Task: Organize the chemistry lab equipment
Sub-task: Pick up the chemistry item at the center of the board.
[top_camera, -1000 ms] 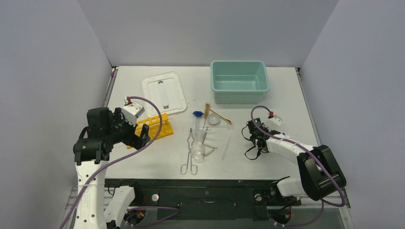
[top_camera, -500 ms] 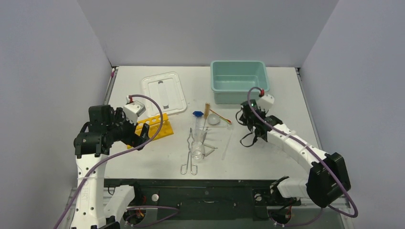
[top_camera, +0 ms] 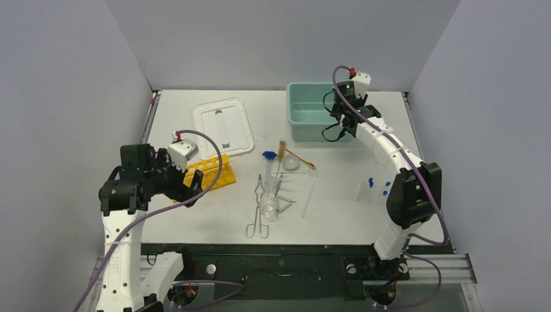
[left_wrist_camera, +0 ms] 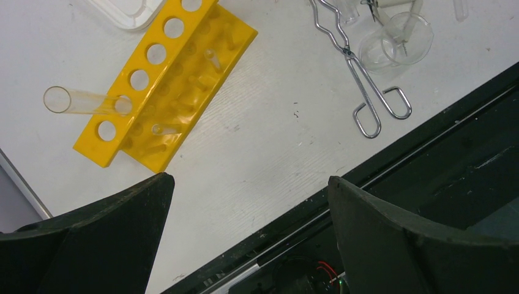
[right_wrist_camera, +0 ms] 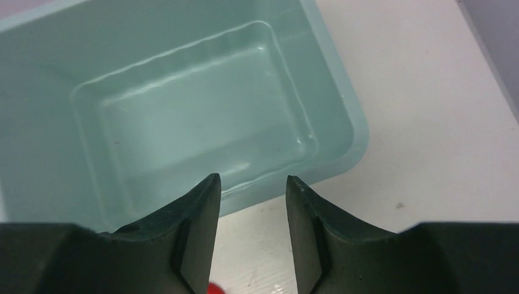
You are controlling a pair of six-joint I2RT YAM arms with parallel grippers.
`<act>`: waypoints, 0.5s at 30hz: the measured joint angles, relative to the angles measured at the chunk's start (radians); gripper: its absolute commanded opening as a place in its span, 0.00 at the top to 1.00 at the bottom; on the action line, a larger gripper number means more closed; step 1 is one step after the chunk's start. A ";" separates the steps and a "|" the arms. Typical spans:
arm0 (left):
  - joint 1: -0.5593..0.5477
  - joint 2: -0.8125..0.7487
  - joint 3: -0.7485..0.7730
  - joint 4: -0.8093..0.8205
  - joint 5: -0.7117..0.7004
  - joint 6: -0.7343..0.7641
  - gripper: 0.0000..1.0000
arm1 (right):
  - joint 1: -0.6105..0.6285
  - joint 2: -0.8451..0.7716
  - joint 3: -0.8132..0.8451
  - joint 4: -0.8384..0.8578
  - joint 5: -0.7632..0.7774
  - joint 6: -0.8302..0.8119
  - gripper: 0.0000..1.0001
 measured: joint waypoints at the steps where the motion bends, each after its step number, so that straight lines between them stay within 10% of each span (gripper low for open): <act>1: 0.000 0.000 0.003 -0.006 0.000 0.001 0.03 | -0.013 0.029 0.011 -0.016 0.011 -0.006 0.60; 15: 0.000 -0.016 0.011 -0.034 0.000 0.014 0.03 | -0.026 0.118 0.009 -0.087 0.078 0.023 0.77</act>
